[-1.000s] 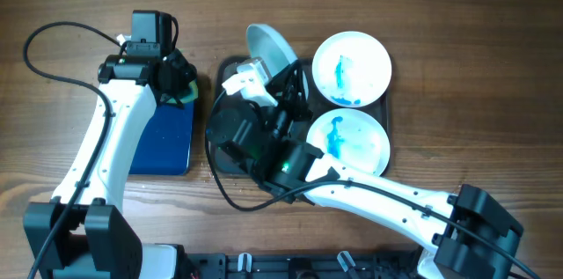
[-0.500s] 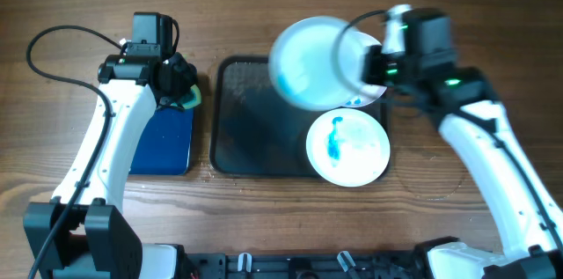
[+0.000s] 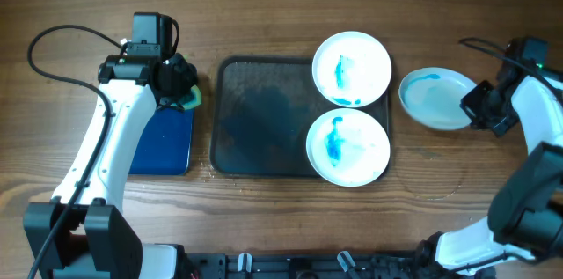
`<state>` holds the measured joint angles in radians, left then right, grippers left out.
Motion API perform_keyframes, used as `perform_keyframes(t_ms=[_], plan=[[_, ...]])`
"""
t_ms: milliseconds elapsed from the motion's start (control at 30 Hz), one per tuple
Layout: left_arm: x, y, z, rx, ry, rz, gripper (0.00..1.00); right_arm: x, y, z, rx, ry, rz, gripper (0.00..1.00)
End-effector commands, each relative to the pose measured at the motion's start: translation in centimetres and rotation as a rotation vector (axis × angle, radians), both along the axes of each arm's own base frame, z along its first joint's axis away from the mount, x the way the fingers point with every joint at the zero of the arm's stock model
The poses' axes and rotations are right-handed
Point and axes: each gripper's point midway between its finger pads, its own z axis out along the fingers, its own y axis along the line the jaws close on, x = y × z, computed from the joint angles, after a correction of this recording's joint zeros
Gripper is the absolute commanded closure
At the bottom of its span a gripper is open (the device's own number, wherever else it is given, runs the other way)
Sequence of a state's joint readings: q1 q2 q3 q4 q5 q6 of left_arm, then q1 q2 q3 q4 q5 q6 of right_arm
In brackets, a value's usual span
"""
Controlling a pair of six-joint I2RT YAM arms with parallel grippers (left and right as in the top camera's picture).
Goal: Clean dirty plates on tray and stack at the side
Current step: 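Set the plate down right of the tray and return right gripper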
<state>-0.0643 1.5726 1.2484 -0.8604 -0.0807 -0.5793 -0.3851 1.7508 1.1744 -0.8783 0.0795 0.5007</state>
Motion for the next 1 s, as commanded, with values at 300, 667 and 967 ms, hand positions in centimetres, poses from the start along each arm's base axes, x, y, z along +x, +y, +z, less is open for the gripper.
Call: perform_keyframes(t_ms=[300,667,967], plan=[[0.3,-0.4,0.5,-0.027,-0.015,-0.033,0.96,0.2,8.9,6.3,0.358,-0.113,0.436,0.57],[0.2,-0.4,0.5,-0.026,-0.011,-0.033,0.96,-5.9,19.1,-1.0,0.260,0.179,0.667,0.60],[0.2,-0.4,0.5,-0.026,-0.011,-0.033,0.96,-6.7,18.6,-2.8,0.190,0.197,0.665,0.68]])
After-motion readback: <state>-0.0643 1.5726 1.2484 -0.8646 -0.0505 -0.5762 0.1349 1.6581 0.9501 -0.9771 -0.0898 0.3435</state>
